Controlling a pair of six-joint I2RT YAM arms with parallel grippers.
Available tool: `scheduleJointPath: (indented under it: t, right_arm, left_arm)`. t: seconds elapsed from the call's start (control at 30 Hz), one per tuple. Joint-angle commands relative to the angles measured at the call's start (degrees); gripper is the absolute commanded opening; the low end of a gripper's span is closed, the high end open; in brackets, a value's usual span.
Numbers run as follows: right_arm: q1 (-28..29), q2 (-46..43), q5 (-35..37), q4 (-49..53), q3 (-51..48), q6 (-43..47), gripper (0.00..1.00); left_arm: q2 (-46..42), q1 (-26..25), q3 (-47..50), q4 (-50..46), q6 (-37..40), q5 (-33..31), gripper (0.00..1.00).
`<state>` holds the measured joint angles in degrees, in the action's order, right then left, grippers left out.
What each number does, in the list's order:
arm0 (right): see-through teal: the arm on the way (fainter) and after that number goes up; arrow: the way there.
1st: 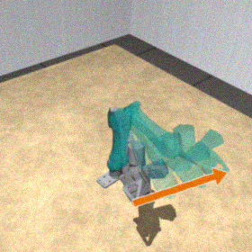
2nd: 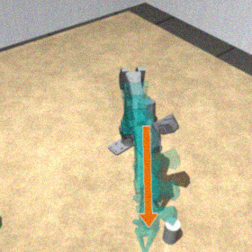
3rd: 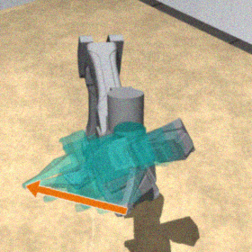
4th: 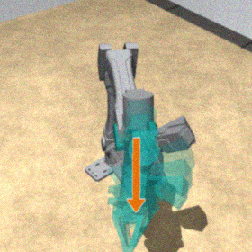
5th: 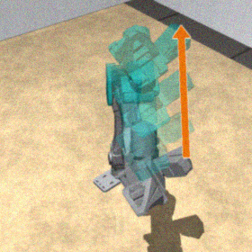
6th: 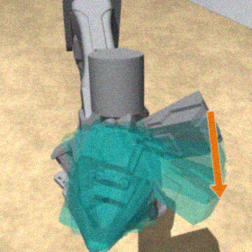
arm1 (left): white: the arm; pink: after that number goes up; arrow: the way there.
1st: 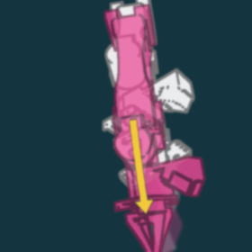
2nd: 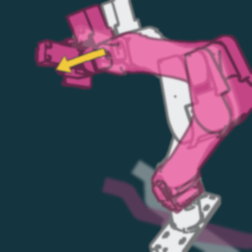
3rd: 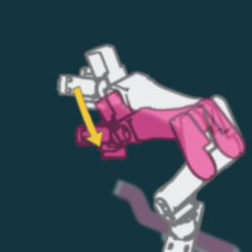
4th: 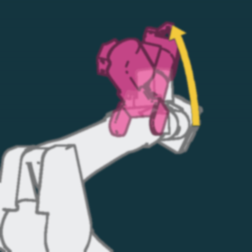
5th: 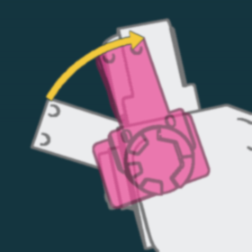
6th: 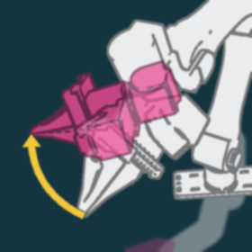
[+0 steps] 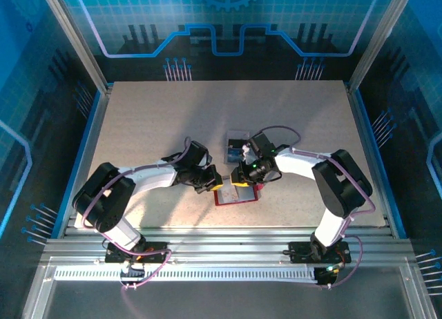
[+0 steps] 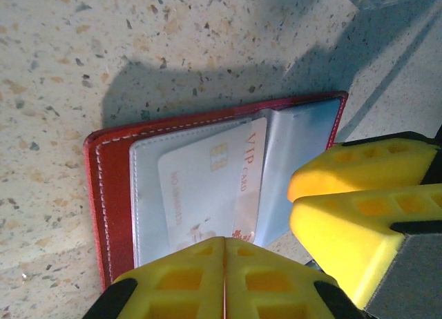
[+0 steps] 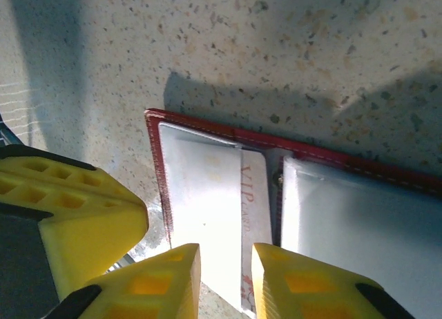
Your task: Take the credit cards out of the card holder
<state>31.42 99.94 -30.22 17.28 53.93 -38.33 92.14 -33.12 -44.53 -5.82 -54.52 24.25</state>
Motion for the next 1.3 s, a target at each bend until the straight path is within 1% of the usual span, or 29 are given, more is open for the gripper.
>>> scheduleJointPath:
  t: [0.0, 0.23, 0.57, 0.97, 1.13, 1.27]
  right_arm:
    - [-0.9, 1.3, -1.8, -0.2, -0.2, 1.4, 0.27]
    - [-2.0, 2.1, -2.8, -1.0, -1.2, 2.1, 0.23]
    - [-2.3, 3.4, -5.5, -2.7, -2.5, 2.4, 0.20]
    - [-2.4, 4.6, -7.2, -2.6, -2.5, 2.4, 0.20]
    - [-2.4, 4.1, -4.4, 0.3, -2.0, 3.7, 0.21]
    - [-2.5, 4.9, -7.1, -1.2, -2.2, 3.2, 0.21]
  left_arm:
    - [2.1, 0.0, -0.5, -2.3, 1.6, 0.1, 0.08]
    - [5.1, -0.4, -0.6, -2.1, 2.1, 0.3, 0.07]
    - [5.8, -0.4, 0.7, -2.9, 2.3, -0.5, 0.06]
    - [5.5, -0.4, 0.6, -2.6, 2.0, -0.6, 0.08]
    - [5.2, -0.4, 1.0, -2.6, 1.9, -0.8, 0.08]
    - [5.1, -0.4, 1.3, -2.4, 1.8, -0.8, 0.08]
